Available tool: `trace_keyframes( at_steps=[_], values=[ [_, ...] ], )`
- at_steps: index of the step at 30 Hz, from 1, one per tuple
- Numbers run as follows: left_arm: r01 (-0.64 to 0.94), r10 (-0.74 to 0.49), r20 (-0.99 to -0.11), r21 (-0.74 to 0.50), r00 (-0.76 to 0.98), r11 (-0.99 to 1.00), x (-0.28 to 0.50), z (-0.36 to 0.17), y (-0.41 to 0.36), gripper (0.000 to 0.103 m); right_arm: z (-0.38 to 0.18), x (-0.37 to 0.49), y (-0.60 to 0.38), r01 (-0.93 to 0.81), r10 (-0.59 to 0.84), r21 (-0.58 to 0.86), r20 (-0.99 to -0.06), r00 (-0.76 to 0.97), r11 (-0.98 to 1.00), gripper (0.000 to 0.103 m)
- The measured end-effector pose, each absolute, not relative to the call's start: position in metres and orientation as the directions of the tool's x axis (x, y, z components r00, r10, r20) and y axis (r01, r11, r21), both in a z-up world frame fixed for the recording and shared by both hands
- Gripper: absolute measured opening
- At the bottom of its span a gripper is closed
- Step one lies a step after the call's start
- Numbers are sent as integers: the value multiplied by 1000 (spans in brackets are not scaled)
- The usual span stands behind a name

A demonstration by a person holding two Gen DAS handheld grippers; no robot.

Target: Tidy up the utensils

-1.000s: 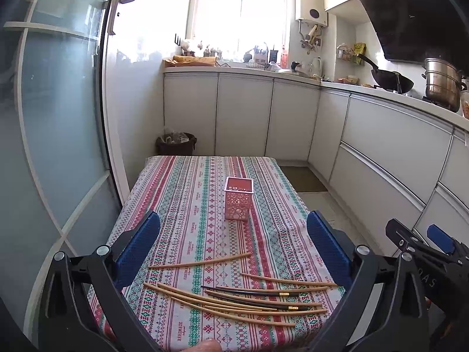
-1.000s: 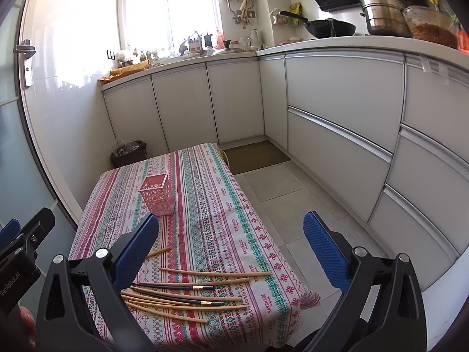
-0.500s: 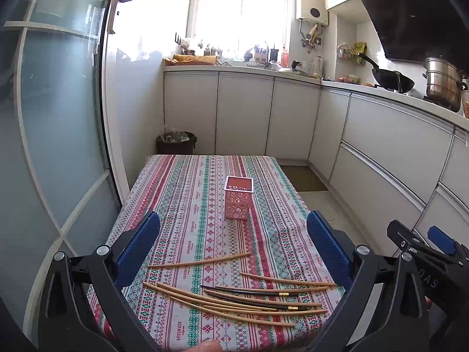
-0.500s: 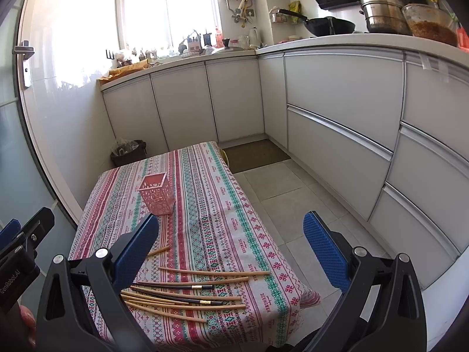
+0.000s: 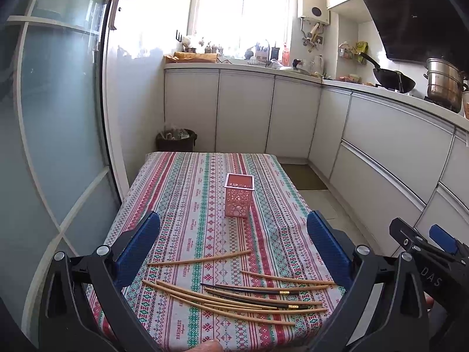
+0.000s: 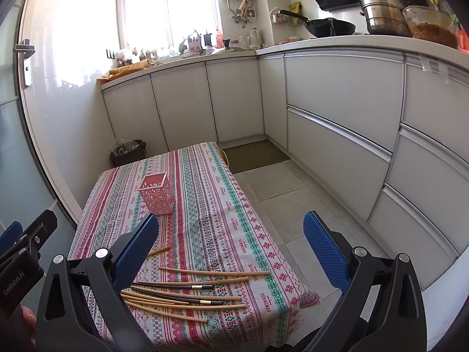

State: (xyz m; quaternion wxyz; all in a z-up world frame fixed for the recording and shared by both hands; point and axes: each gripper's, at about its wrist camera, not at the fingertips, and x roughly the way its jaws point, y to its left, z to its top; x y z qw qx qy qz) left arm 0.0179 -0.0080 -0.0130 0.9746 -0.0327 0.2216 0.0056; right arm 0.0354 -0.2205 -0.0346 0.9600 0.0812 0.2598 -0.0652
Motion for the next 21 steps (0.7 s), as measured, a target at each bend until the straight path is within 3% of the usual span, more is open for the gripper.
trace_keyframes(
  at_steps=[21],
  values=[
    [-33, 1, -440, -67, 898, 997, 17, -16, -6, 96, -37, 35, -217, 162, -79, 116, -517, 852, 980, 96]
  ],
)
